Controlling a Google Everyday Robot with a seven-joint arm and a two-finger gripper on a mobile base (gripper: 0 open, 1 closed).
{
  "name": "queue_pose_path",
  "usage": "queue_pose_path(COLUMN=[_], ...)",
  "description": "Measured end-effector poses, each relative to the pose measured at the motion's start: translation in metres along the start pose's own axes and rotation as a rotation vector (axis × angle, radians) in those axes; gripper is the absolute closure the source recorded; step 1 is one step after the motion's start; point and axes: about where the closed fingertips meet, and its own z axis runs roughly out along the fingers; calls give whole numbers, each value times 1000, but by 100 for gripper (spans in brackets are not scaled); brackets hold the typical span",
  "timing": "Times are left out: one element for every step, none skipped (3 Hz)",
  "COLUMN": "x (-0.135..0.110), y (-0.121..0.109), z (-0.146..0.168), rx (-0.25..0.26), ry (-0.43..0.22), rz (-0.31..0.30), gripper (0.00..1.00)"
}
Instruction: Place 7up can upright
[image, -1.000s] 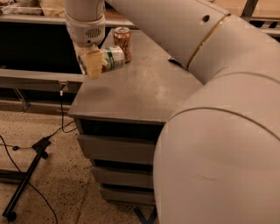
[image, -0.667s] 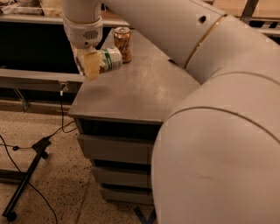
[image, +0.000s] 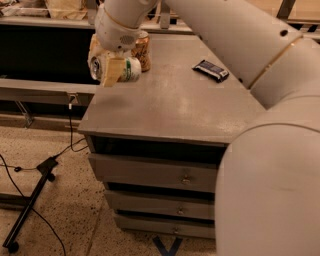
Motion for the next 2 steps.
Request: queue_pose_path(x=[-5,-12], y=[0,1], z=[-18,-29], rx=[67,93], ry=[-204,-374], rz=[9,21], gripper=[100,100])
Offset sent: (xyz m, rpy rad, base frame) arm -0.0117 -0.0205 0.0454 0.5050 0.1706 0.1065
